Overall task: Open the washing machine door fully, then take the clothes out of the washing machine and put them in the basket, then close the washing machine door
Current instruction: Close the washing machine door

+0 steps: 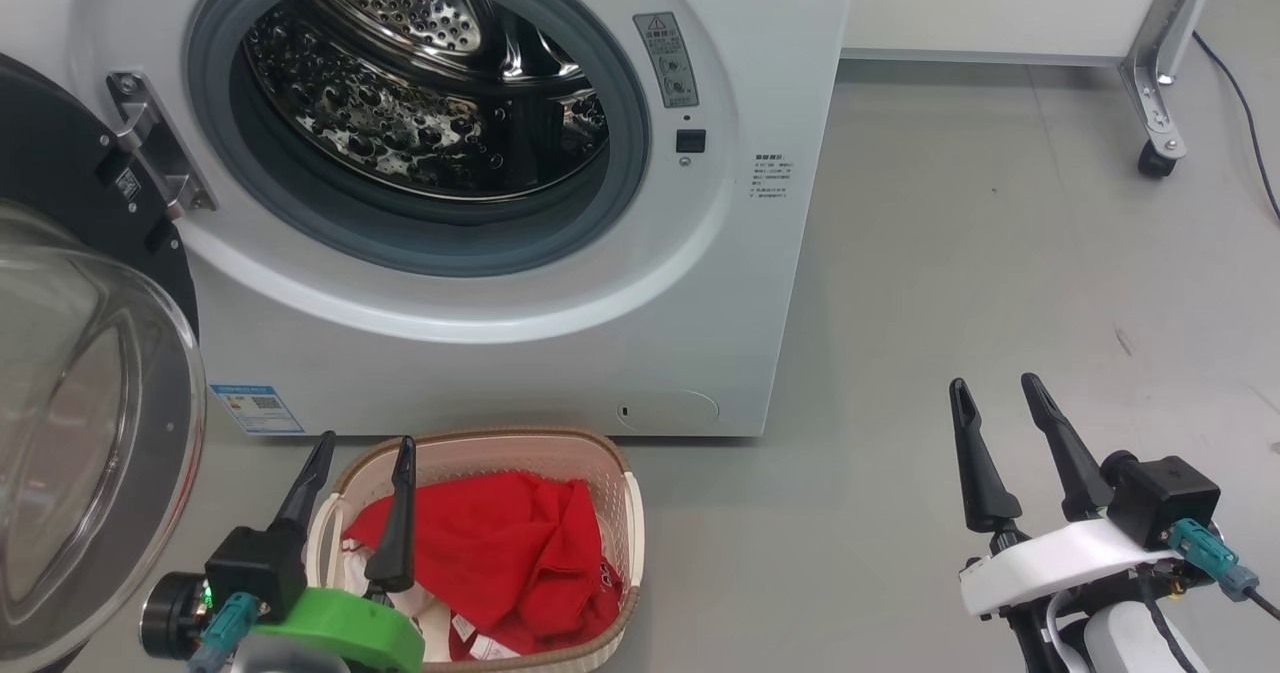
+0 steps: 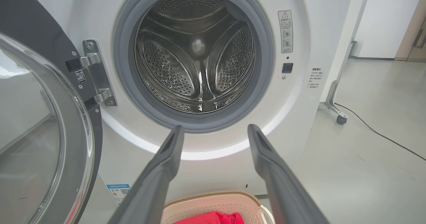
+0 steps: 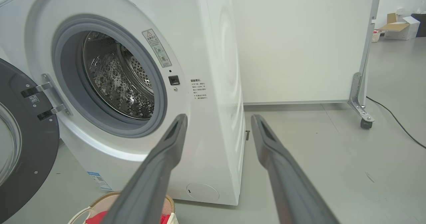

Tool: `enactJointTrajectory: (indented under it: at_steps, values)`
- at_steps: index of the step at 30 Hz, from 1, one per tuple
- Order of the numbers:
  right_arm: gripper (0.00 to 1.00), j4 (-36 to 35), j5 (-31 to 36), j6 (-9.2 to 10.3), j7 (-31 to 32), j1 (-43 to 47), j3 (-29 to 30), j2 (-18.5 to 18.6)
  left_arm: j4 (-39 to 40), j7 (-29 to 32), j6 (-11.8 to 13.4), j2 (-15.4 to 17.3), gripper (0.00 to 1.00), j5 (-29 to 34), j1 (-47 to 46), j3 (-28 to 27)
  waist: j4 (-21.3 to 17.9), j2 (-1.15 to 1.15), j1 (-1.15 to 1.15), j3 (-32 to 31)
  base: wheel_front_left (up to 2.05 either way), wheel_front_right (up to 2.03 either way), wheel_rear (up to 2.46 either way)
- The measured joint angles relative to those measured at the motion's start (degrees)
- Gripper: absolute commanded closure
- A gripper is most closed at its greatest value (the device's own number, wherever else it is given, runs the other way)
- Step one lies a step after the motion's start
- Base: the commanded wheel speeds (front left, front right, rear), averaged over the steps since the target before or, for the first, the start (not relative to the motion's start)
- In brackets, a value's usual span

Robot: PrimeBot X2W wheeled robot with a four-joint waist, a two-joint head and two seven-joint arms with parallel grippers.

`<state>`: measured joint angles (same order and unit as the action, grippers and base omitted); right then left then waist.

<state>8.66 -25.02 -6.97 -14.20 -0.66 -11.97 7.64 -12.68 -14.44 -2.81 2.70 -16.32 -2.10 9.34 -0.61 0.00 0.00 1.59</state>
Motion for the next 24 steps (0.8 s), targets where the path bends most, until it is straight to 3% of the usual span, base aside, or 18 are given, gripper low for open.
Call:
enactJointTrajectory:
  at_steps: [24]
  values:
    - [0.0,-0.33,-0.01,0.0,0.01,-0.01,-0.01,0.01,0.57,0.0,0.56,-0.01,0.0,0.3,0.03,0.91,0.07,0.0,0.0,1.31,-1.17,1.17,0.0]
